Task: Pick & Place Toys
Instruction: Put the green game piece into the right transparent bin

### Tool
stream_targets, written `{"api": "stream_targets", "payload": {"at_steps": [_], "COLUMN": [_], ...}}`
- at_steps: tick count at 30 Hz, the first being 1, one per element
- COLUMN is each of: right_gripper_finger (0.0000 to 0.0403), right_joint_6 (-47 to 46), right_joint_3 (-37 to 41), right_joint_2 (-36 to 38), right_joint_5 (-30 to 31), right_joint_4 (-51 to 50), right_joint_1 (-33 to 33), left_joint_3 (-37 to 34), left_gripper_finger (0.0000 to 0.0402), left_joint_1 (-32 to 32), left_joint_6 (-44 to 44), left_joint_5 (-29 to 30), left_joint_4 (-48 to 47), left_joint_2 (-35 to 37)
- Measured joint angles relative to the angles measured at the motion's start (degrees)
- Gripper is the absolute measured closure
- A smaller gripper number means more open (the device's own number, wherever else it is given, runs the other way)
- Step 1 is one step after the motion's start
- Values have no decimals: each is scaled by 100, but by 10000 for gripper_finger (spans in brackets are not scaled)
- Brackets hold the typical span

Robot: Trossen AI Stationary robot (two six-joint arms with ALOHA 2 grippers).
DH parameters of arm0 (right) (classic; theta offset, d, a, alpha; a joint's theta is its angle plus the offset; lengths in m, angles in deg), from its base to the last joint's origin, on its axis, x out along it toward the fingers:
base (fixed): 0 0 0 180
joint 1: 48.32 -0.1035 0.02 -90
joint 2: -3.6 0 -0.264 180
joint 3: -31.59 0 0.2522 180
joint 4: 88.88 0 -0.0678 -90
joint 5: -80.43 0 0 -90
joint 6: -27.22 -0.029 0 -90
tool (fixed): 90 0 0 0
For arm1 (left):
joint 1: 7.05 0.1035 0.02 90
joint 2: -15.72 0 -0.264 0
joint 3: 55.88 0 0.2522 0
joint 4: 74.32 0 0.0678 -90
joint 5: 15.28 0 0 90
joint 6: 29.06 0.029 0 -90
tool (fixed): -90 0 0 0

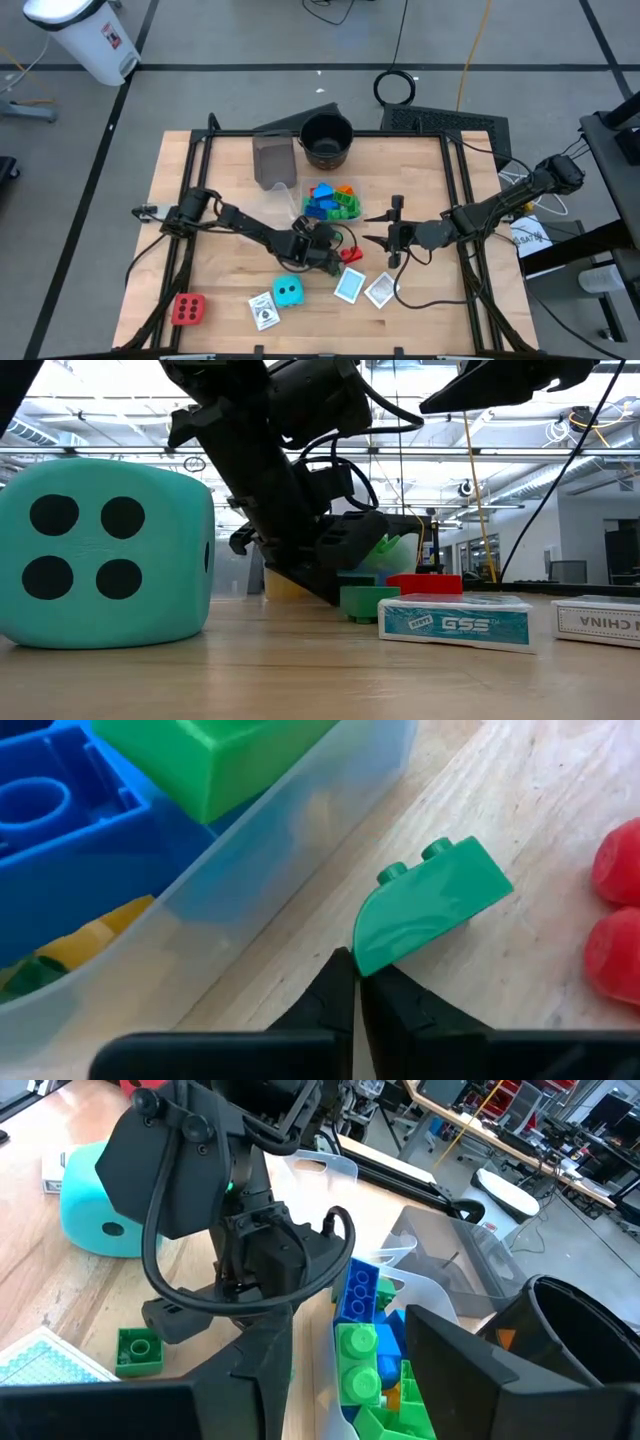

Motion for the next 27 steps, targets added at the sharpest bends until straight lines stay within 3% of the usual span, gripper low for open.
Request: {"api": "stream_targets", "payload": {"at_steps": [17, 27], "right_gripper_finger": [238, 238], "right_joint_6": [0, 0], "right_joint_3": [0, -1], "right_joint_2": [1, 0], "right_joint_5": [-1, -2], "right_joint_4": [-2, -2], "right_joint_1": [-1, -1], "left_joint_3": [0, -4], "left_gripper_finger": [398, 400], "left_joint_1": [-339, -350], "left_joint_6": [78, 186], "left_joint_5": [-302, -264], "left_joint_4": [-120, -398], "left_joint_2": [50, 645]}}
